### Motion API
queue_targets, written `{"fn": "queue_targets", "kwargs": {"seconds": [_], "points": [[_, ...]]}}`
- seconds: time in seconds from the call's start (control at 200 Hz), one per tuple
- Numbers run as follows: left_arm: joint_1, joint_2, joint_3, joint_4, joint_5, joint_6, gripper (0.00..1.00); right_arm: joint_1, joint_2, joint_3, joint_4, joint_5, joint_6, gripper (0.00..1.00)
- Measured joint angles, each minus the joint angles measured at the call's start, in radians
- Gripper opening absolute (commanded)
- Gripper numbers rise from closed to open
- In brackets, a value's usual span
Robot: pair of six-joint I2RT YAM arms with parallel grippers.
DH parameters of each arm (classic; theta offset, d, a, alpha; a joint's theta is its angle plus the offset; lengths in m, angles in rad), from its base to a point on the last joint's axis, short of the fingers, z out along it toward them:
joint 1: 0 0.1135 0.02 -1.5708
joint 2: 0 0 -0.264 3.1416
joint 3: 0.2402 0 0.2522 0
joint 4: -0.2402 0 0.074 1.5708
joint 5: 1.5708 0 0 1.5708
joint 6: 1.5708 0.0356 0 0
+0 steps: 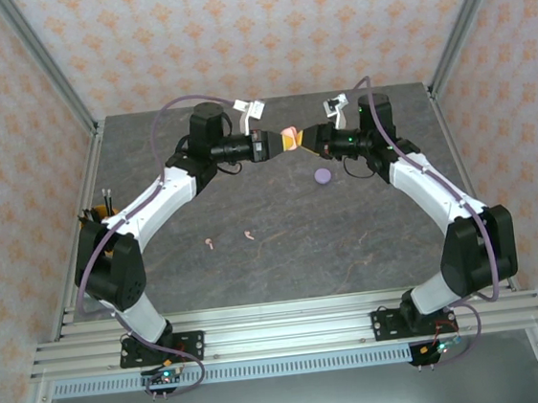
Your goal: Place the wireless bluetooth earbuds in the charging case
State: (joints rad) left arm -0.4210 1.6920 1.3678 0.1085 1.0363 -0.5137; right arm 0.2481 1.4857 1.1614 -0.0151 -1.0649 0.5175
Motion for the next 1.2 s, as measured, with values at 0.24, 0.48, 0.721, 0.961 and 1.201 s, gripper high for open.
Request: {"fn": "queue_targets", "kwargs": {"seconds": [0.24,0.48,0.721,0.961,1.201], "points": [[-0.001,0.007,0.013,-0.011,-0.001,0.0,0.08,0.0,0.003,0.001,-0.004,-0.002,-0.007,0.07],[-0.003,0.012,0.021,-0.019,-0.007,0.01,0.44,0.0,0.005,0.004,-0.016,0.007,-0.015,0.03],[-0.012,0.012,0.024,-0.047,-0.027,0.027,0.75,0.001,0.005,0.037,-0.077,0.058,-0.052,0.02],[-0.003,0.01,0.028,-0.084,-0.059,0.051,0.88,0.001,0.005,0.073,-0.169,0.109,-0.122,0.02],[0.031,0.009,0.172,-0.333,-0.071,0.172,0.89,0.008,0.008,0.193,-0.356,0.183,-0.315,0.0]]}}
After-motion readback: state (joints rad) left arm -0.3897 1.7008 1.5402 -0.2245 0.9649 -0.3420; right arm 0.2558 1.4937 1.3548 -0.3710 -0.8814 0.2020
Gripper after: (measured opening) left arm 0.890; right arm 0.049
